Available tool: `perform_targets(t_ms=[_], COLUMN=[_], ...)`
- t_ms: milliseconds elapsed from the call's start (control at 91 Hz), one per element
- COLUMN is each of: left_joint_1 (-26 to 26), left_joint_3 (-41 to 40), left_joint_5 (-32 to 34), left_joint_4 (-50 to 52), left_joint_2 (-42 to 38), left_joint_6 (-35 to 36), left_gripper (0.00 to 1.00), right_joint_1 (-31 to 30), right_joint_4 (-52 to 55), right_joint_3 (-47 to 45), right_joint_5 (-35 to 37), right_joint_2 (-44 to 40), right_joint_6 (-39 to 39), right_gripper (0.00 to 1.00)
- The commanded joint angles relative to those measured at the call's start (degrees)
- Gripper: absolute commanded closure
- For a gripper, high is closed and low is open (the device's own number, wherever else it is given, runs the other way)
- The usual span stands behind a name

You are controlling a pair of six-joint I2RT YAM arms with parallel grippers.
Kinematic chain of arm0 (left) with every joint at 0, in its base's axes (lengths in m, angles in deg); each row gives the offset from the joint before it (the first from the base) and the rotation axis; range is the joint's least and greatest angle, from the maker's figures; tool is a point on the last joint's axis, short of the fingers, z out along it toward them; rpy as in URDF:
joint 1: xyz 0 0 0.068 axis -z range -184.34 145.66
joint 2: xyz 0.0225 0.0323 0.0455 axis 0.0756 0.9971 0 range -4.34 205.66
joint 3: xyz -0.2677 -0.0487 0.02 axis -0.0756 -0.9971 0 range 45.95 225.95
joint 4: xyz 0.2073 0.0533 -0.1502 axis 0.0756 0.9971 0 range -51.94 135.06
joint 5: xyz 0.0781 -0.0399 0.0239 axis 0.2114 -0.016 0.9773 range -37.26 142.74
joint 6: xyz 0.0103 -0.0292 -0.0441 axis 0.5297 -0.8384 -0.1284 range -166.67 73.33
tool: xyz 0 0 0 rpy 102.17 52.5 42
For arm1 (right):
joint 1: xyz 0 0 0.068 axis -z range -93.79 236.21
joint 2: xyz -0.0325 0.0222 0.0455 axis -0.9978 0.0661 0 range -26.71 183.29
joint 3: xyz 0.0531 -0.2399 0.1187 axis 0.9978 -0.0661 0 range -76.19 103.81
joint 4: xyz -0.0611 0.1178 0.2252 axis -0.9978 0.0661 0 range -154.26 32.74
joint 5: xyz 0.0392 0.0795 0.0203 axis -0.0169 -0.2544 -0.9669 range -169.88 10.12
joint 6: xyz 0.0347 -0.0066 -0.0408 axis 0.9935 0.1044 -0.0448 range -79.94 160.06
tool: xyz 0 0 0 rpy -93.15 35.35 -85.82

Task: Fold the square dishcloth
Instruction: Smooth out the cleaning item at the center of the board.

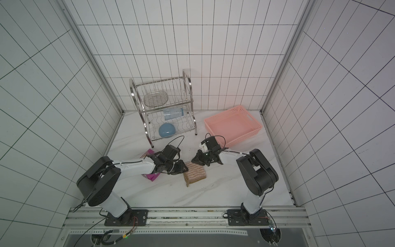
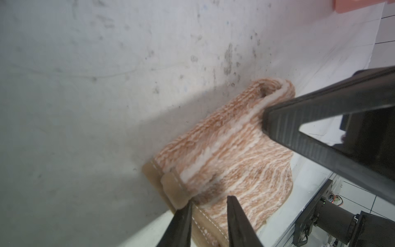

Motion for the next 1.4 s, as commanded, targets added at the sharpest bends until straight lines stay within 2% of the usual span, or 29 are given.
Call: perform_targets(t_ms=[0, 407, 649, 835, 1110, 1385], left_joint_1=[-0.79, -0.88, -0.89, -0.95, -1.39, -1.65], left_joint_3=[-0.9, -1.43, -1.19, -0.54, -0.12, 0.14], left_joint_5=[0.27, 0.88, 1.42, 1.74, 1.94, 1.98], left_joint_4=[-1.08, -0.39, 0.57, 1.19, 1.45, 1.4], left_joint_2=[1.42, 0.99, -0.51, 0.41, 1.1, 1.55], left_joint_6=[0.53, 0.64, 0.85, 1.58, 2.22, 2.39], left_gripper=[0.7, 0.7, 0.7, 0.7, 0.7, 0.7], right_joint_1=[1.61, 2.02, 0.66, -1.86, -8.88, -8.6], right_joint_4=[-7.27, -9.42, 3.8, 7.65, 4.79, -4.66], right_joint_3=[-1.0, -3.82, -0.07, -1.27, -8.07, -13.74], right_joint_5=[-2.9, 1.36, 5.04, 8.45, 9.49, 9.14], right_joint_2=[2.74, 6.71, -4.41, -12.4, -14.25, -8.64], right_joint_6=[2.86, 1.18, -5.55, -6.71, -2.66, 1.74], right_gripper=[0.89, 0.9, 0.84, 0.78, 0.8, 0.83])
